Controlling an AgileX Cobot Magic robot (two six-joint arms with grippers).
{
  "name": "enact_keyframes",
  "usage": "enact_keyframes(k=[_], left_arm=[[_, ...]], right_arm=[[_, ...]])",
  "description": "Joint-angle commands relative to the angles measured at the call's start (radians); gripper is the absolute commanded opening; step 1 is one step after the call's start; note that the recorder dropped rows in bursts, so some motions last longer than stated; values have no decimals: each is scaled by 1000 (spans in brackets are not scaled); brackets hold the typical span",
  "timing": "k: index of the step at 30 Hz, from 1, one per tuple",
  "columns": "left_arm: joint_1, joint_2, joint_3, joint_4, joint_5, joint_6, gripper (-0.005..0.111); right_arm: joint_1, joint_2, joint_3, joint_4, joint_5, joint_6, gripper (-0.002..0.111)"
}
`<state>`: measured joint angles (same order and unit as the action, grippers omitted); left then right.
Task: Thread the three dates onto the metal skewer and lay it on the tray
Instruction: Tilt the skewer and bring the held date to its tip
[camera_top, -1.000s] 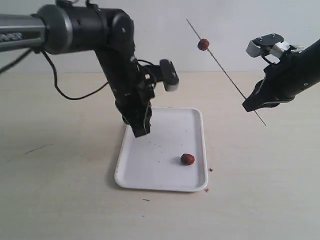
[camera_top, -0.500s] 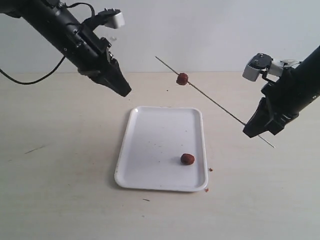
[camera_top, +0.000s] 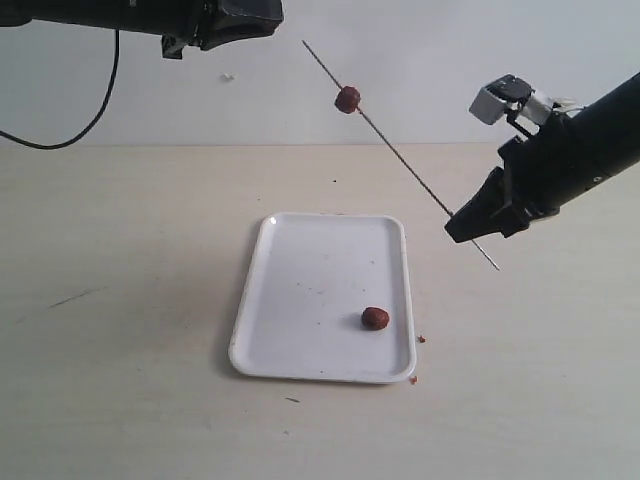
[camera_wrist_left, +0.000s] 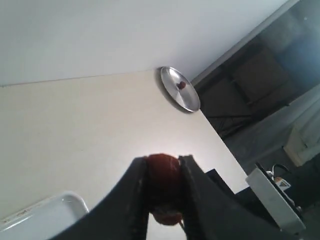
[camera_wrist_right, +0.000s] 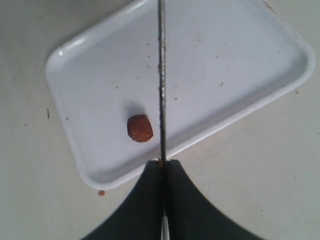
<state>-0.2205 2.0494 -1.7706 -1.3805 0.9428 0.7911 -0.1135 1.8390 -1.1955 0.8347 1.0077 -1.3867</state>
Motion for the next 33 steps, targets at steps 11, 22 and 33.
enact_keyframes(k=[11,22,33], left_arm=[[45,-12,-1,118,243,-93,20],[132,-12,-1,243,278,-110,20],[111,-30,-1,308,278,-155,20]], right_arm=[[3,-8,3,-153,21,-89,0],[51,-10,3,-90,90,-157,0],[80,-10,3,-190,-133,24,0]])
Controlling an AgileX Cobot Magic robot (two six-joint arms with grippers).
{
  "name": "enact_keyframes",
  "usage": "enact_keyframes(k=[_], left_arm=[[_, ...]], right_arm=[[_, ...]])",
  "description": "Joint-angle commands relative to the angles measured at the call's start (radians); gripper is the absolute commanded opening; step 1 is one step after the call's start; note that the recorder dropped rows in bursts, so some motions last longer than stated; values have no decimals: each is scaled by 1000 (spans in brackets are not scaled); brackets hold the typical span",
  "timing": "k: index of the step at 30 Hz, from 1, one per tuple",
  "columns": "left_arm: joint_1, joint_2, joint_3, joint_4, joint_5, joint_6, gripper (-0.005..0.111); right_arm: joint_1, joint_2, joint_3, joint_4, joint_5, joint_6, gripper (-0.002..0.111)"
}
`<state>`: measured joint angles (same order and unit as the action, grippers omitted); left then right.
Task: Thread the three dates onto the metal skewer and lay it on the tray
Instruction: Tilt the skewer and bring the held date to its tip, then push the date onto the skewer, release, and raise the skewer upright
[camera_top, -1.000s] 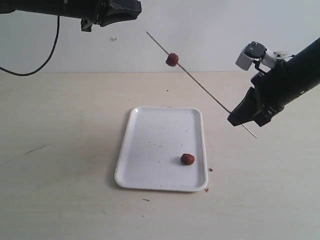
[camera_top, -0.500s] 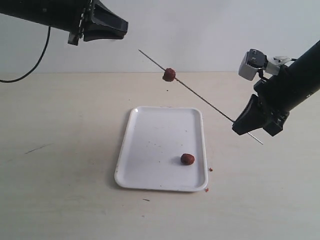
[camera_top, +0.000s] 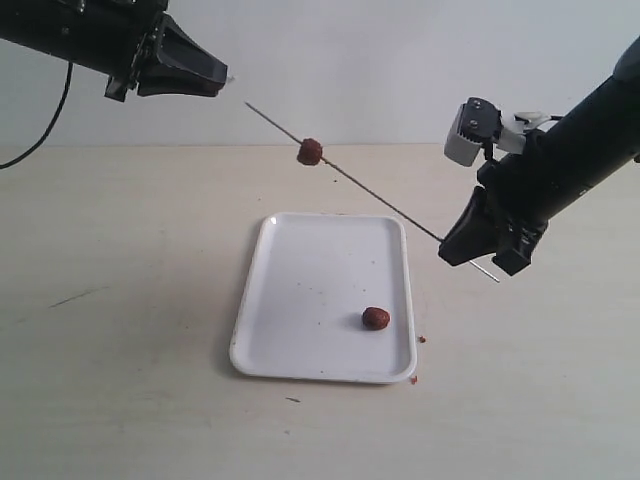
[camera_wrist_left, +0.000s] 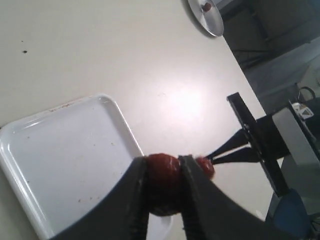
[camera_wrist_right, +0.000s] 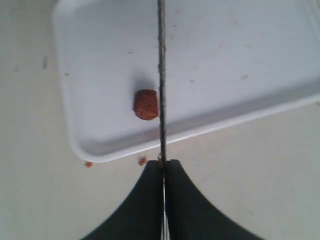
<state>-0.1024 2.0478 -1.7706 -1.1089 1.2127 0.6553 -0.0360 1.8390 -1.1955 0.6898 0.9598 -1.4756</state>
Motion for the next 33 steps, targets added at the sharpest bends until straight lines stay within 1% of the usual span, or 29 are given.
enact_keyframes(k=[1,3,7,15,24,33], left_arm=[[-7,-33,-1,52,8,-36,20],[-7,-42,-1,67,8,-45,20],[-28,-60,-1,91,8,-49,20],[-83,-60,-1,109,8,-57,20],[-84,-58,-1,147,8,-54,20],[-84,-58,-1,130,8,-33,20]], right_arm=[[2,-10,3,-46,-78,108,0],[2,-10,3,-46,-47,71,0],[2,-10,3,13,17,-16,0],[2,-10,3,19,34,-22,0],[2,-10,3,44,39,-24,0],[2,-10,3,60,89,-69,0]])
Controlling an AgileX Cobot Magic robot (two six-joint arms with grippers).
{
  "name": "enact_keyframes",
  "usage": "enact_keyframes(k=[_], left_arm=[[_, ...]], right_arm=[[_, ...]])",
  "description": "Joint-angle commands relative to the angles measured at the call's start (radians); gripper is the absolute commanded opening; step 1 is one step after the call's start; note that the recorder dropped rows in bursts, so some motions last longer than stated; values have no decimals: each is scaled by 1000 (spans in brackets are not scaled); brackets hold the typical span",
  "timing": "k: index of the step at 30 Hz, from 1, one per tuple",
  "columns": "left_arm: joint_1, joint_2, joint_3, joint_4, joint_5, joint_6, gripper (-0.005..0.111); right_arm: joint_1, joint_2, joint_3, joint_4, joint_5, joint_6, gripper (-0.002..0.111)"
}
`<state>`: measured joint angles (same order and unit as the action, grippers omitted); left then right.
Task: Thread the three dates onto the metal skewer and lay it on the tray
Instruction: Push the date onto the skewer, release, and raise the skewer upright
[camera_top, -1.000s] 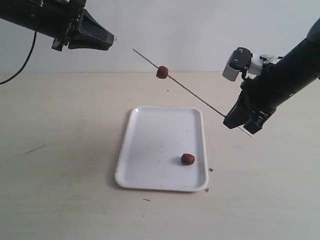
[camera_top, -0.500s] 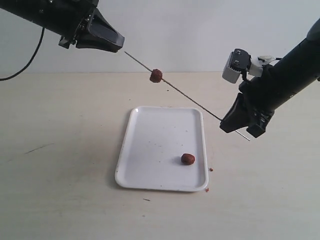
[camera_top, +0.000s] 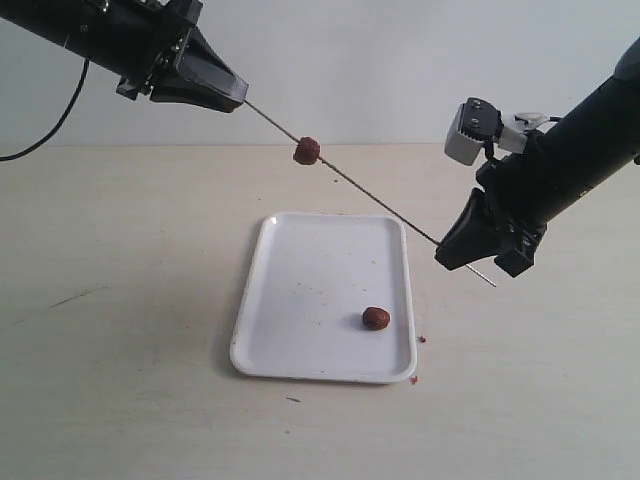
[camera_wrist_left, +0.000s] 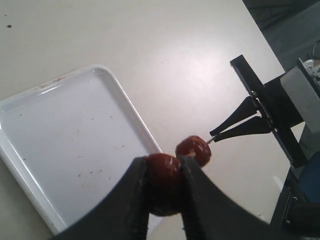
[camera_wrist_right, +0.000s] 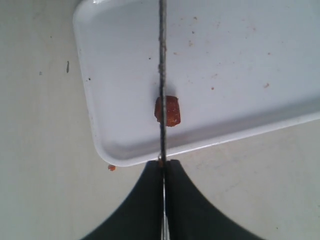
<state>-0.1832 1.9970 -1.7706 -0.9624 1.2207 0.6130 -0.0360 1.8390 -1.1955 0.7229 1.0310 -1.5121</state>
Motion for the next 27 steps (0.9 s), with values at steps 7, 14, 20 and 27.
enact_keyframes(k=[7,14,20,27], left_arm=[[-3,-3,-1,-17,0,11,20],[-8,51,-1,-44,0,11,20],[-17,65,-1,-89,0,26,20],[-46,65,-1,-113,0,35,20]], right_arm=[[2,-10,3,29,17,-34,0],[2,-10,3,71,17,-111,0],[2,-10,3,72,17,-116,0],[2,-10,3,93,12,-120,0]])
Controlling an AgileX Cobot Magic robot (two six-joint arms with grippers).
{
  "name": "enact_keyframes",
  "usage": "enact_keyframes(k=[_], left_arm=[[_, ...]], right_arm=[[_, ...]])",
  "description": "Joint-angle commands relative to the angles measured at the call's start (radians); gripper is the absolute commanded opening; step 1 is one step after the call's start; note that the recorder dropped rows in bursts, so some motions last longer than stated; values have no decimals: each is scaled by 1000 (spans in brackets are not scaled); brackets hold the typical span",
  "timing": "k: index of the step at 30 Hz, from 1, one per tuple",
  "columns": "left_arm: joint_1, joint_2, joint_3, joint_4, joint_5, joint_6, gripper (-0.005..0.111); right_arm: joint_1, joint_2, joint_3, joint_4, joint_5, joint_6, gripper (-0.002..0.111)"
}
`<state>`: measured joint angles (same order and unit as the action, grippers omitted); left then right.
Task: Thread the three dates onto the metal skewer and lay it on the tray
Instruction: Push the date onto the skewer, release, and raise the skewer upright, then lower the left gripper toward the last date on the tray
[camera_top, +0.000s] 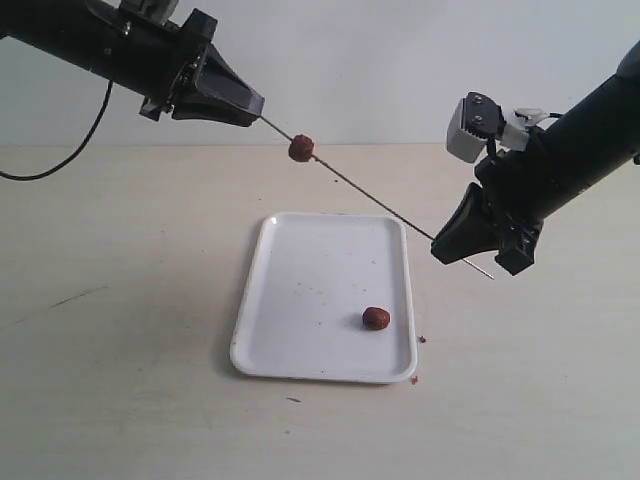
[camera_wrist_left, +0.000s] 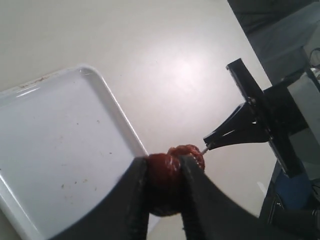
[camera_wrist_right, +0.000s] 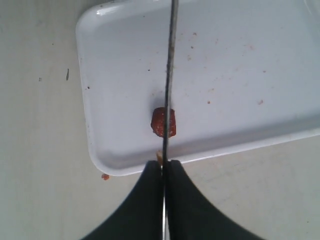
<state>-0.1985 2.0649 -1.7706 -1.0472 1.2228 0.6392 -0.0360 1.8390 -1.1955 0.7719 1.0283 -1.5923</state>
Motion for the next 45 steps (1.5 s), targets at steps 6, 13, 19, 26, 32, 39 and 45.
enact_keyframes(k=[6,13,19,26,32,39,45], left_arm=[[-73,-2,-1,-29,-2,10,20],[-82,0,-1,-22,-2,12,20],[-82,4,-1,-6,-2,12,34],[-77,4,-1,-10,-2,12,65],[-54,4,-1,-8,-2,20,67],[-67,4,-1,91,-2,87,67],[-152,4,-1,274,-18,153,67]], right_arm=[[2,-10,3,71,5,-41,0],[2,-10,3,92,-6,-36,0],[2,-10,3,96,-10,-36,0],[2,-10,3,90,-65,16,0],[2,-10,3,63,-172,134,0],[2,-10,3,44,-401,375,0],[-12,-14,1,-125,-438,584,0]])
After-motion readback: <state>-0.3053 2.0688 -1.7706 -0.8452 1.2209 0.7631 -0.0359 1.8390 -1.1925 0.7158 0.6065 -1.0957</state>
